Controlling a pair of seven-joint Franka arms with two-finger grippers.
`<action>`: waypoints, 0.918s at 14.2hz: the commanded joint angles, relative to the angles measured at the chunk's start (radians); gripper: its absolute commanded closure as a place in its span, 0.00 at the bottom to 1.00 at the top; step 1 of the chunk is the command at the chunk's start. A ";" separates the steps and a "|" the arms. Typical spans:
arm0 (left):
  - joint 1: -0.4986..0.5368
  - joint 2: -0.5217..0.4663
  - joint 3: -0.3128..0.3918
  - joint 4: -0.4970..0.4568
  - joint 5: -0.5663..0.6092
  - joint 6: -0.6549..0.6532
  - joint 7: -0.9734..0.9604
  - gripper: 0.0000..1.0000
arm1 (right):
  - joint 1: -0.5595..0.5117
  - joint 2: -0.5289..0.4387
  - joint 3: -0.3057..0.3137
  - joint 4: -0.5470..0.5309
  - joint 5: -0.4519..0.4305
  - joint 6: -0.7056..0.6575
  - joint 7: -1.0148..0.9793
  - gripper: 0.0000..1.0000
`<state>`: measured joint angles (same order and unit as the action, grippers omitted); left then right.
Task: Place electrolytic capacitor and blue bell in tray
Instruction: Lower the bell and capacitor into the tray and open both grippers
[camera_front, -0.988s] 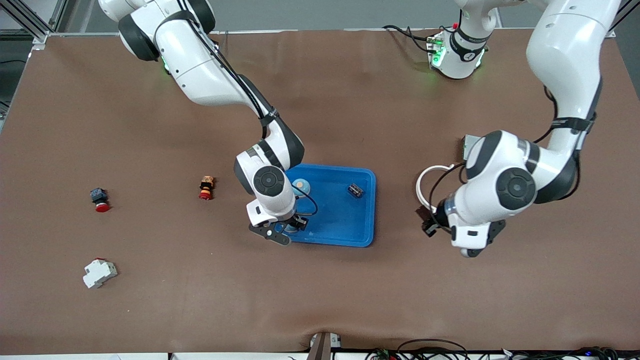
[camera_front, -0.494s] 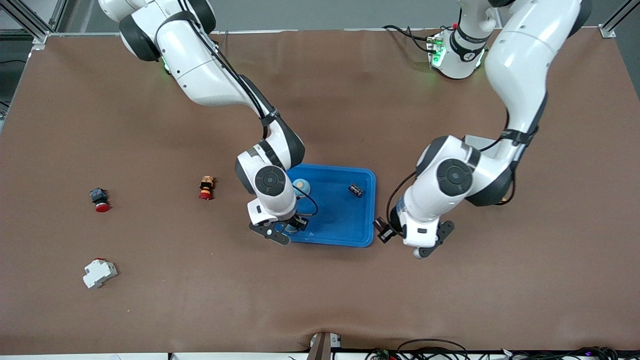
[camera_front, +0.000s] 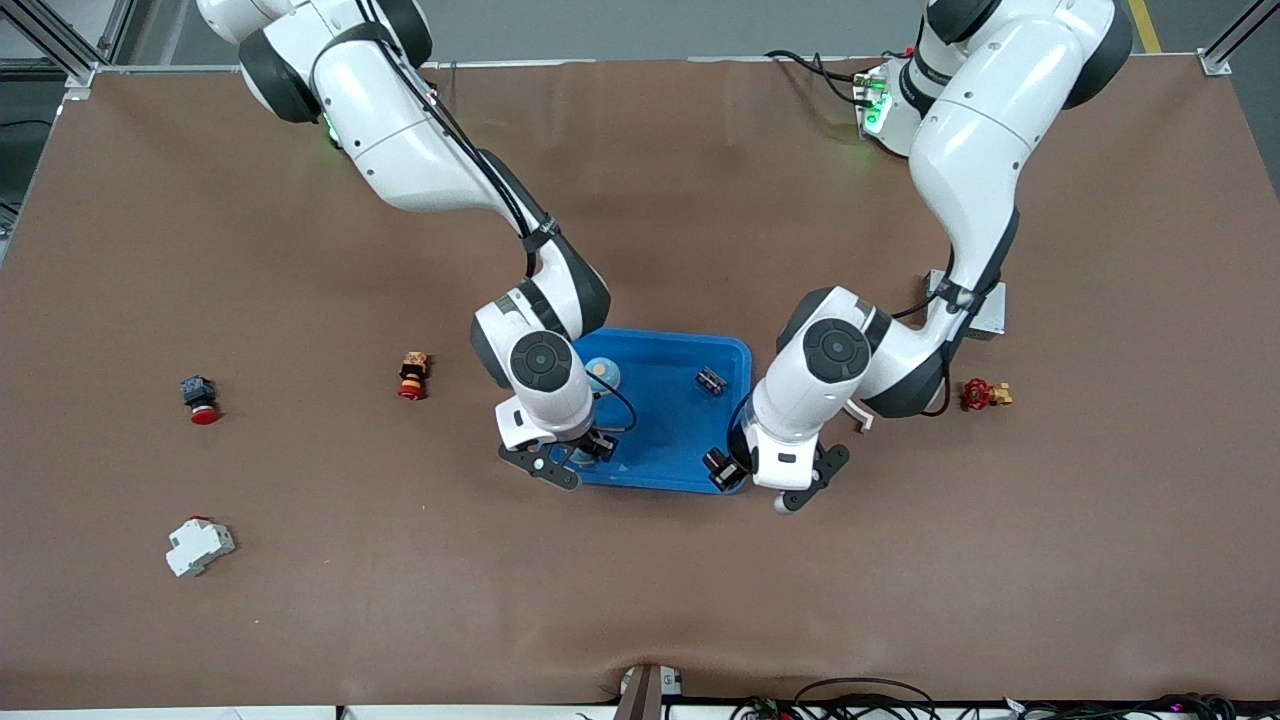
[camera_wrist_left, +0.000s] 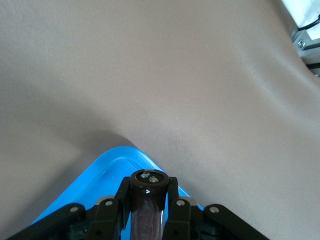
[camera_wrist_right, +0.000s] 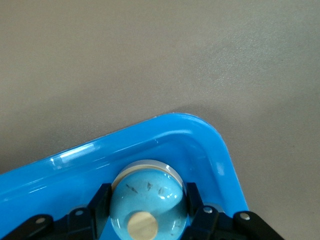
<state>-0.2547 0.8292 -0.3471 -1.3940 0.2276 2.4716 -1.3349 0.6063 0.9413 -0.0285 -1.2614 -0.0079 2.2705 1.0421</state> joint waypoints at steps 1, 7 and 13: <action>-0.032 0.034 0.016 0.024 -0.005 0.009 -0.027 1.00 | 0.013 0.025 -0.010 0.033 -0.023 0.000 0.030 1.00; -0.063 0.048 0.017 0.006 -0.004 -0.002 -0.072 1.00 | -0.002 -0.024 -0.005 0.033 -0.014 -0.034 0.004 0.00; -0.070 0.070 0.037 -0.003 -0.002 -0.045 -0.081 1.00 | -0.029 -0.096 0.005 0.074 -0.003 -0.224 -0.049 0.00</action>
<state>-0.3089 0.8985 -0.3275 -1.4017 0.2276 2.4617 -1.3945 0.6010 0.8850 -0.0329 -1.1855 -0.0081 2.0904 1.0282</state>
